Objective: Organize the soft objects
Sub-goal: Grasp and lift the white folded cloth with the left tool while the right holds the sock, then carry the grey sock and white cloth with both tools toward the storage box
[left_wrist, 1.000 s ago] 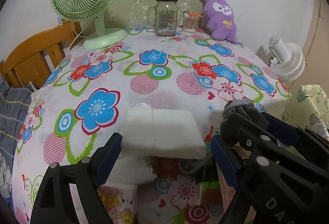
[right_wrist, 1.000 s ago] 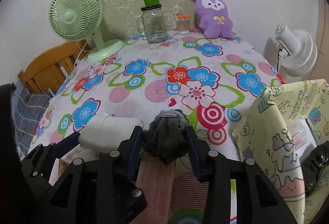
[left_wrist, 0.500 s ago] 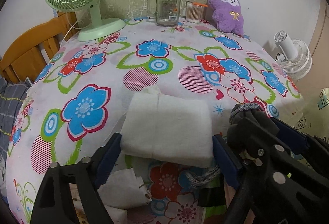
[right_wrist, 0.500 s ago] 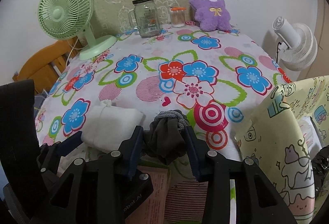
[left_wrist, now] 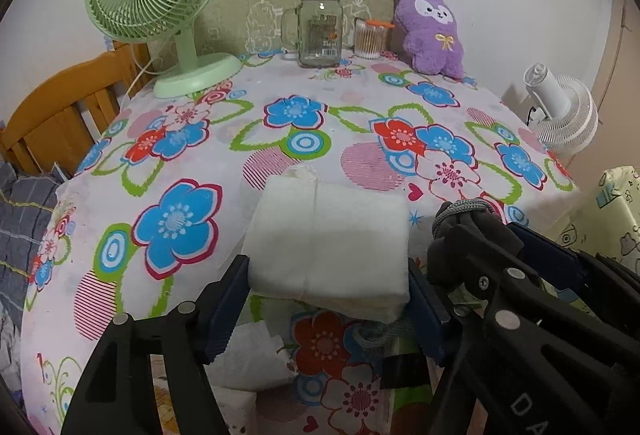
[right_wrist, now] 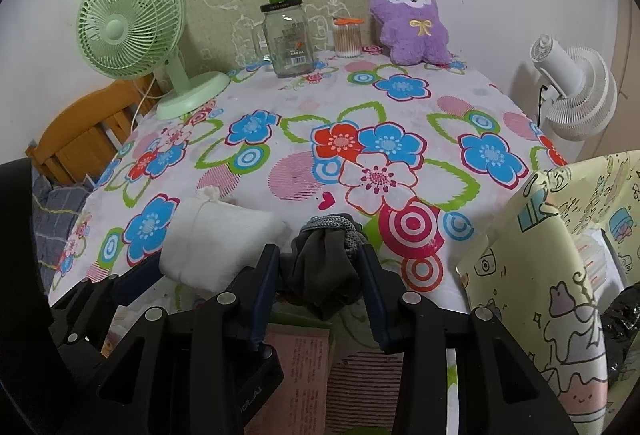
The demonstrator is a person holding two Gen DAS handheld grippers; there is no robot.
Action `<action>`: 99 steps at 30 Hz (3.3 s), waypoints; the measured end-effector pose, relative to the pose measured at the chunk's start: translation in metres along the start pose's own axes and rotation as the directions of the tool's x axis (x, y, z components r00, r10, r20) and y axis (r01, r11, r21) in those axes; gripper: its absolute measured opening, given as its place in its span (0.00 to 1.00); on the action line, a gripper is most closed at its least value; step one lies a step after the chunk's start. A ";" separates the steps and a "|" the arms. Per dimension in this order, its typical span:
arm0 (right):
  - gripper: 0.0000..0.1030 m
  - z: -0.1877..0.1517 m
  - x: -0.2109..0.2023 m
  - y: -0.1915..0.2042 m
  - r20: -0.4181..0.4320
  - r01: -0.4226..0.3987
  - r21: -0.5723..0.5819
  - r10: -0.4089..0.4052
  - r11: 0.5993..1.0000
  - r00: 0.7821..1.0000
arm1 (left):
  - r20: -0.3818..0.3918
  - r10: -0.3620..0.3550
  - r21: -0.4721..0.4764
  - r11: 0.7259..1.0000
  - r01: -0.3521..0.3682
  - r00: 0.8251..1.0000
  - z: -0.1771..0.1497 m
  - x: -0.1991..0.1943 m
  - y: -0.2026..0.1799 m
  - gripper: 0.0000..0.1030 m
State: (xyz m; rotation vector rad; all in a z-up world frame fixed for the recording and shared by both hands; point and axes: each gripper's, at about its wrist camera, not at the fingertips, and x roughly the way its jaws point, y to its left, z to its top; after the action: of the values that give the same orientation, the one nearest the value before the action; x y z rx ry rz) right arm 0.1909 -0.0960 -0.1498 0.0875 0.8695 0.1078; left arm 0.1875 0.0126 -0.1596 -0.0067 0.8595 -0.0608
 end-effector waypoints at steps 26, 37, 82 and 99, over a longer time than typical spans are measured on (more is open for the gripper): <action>0.42 0.005 -0.073 0.014 0.108 -0.021 -0.031 0.024 0.999 0.994 | 0.127 0.011 -0.031 0.999 -0.007 0.992 0.000 -0.077 0.000 0.73; 0.42 0.009 -0.115 0.021 0.174 -0.037 -0.075 0.050 0.996 0.983 | 0.203 0.014 -0.028 1.000 -0.008 0.979 0.001 -0.119 -0.003 0.73; 0.42 0.004 -0.188 -0.080 0.267 0.055 -0.012 -0.050 0.998 0.963 | 0.265 -0.144 0.151 0.983 0.107 0.953 0.005 -0.158 -0.121 0.73; 0.42 0.002 -0.176 -0.144 0.235 0.115 0.074 -0.129 0.991 0.963 | 0.198 -0.218 0.250 0.954 0.166 0.955 0.007 -0.130 -0.183 0.74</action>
State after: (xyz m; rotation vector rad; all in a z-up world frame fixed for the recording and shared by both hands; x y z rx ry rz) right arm 0.0880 -0.2614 -0.0325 0.1003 0.6351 -0.0441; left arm 0.0985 -0.1626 -0.0508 0.1193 0.6192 -0.3391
